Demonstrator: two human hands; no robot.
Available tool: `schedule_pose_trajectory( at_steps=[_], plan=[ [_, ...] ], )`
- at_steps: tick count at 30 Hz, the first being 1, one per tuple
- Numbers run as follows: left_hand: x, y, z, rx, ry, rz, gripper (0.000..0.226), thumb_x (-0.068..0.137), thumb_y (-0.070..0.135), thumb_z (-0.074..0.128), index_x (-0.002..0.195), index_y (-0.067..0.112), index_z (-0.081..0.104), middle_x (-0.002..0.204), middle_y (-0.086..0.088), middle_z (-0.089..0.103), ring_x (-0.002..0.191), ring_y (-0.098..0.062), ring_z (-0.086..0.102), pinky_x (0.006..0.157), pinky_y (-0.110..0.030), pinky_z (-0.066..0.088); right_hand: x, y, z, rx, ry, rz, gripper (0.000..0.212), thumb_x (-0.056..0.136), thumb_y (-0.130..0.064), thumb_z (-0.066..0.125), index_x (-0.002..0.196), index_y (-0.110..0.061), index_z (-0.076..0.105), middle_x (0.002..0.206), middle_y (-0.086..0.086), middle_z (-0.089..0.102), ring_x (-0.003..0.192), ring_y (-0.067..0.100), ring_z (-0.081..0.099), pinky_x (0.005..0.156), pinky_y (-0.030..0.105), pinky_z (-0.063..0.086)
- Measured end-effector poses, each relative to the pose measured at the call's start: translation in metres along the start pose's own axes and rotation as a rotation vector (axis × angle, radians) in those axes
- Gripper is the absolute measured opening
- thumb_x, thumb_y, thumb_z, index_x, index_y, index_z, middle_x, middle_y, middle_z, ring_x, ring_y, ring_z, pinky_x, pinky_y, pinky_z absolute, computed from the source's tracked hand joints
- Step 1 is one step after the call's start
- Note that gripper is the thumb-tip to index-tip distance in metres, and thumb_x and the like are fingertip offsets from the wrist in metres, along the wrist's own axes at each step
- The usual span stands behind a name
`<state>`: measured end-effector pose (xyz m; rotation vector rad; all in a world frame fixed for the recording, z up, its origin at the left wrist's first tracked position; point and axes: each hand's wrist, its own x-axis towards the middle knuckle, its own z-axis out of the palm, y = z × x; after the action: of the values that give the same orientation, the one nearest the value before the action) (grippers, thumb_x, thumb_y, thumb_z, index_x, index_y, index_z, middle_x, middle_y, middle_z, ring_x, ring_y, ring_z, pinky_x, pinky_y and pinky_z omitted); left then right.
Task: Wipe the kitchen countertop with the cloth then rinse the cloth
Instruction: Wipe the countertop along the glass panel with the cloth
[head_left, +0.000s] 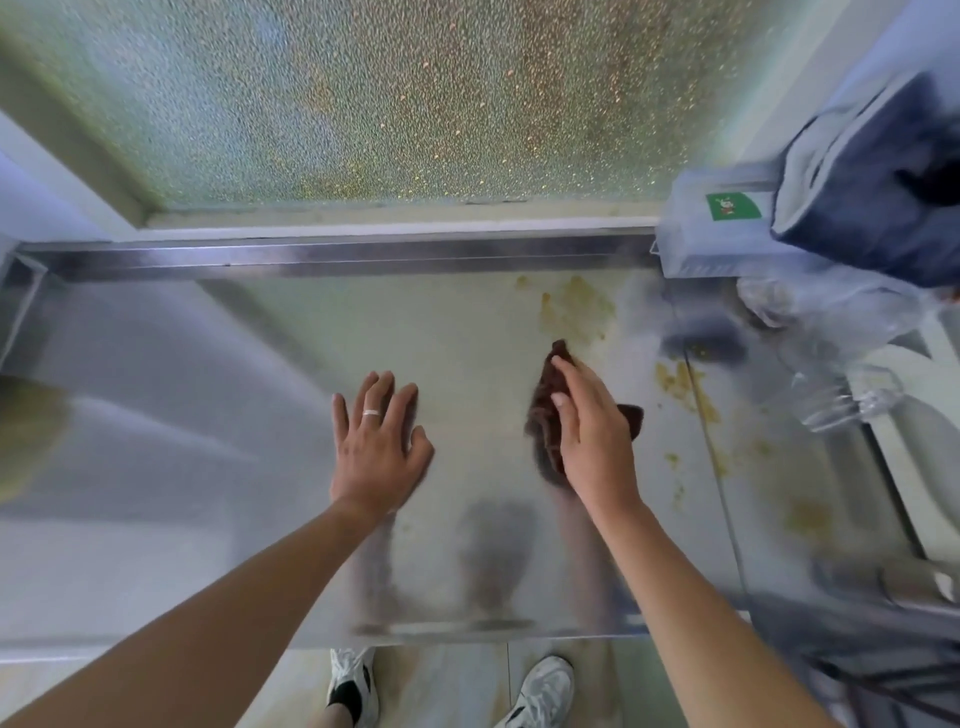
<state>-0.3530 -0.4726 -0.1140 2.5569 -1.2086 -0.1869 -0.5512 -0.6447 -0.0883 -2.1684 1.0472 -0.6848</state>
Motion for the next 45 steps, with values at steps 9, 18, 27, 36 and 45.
schedule_pose_trajectory(
  at_steps=[9,18,27,36,45],
  plan=[
    [0.004,-0.025,-0.014,0.033,-0.059,0.124,0.058,0.092,0.041,0.042,0.149,0.031,0.045,0.157,-0.006,0.042,0.151,-0.025,0.028,0.122,-0.055,0.019,-0.167,-0.085,0.074,-0.269,-0.344,-0.320,0.048,0.098,-0.036,0.058,0.144,-0.025,0.053,0.160,0.003,0.042,0.151,0.028,0.034,0.116,0.050,0.036],
    [-0.002,-0.036,-0.006,0.071,-0.080,0.165,0.059,0.097,0.038,0.036,0.156,0.034,0.033,0.165,0.001,0.029,0.156,-0.017,0.014,0.125,-0.052,0.012,-0.142,-0.081,0.090,-0.417,-0.391,-0.320,0.056,0.103,-0.055,0.041,0.156,-0.039,0.032,0.170,-0.005,0.019,0.158,0.021,0.011,0.123,0.049,0.022],
    [-0.005,-0.031,-0.003,0.032,-0.034,0.162,0.065,0.092,0.046,0.041,0.154,0.028,0.040,0.163,-0.004,0.032,0.155,-0.021,0.021,0.124,-0.054,0.015,-0.056,0.008,0.021,-0.411,-0.183,-0.129,0.043,0.109,-0.036,0.037,0.150,-0.025,0.048,0.164,0.001,0.036,0.153,0.023,0.029,0.121,0.046,0.031],
    [-0.006,0.054,0.018,-0.036,-0.022,0.220,0.064,0.088,0.051,0.047,0.148,0.030,0.049,0.159,-0.008,0.040,0.152,-0.026,0.028,0.121,-0.055,0.019,-0.052,0.026,-0.074,-0.175,0.029,-0.048,0.040,0.108,-0.028,0.047,0.147,-0.020,0.054,0.160,-0.002,0.042,0.146,0.012,0.042,0.119,0.030,0.037],
    [-0.001,0.101,0.037,0.051,-0.106,0.092,0.064,0.095,0.049,0.032,0.158,0.035,0.026,0.169,-0.002,0.016,0.158,-0.021,0.002,0.125,-0.056,0.007,-0.137,0.049,-0.051,-0.556,-0.282,-0.069,0.061,0.103,-0.055,0.040,0.160,-0.038,0.025,0.171,0.001,0.015,0.158,0.028,0.012,0.122,0.058,0.022]
  ],
)
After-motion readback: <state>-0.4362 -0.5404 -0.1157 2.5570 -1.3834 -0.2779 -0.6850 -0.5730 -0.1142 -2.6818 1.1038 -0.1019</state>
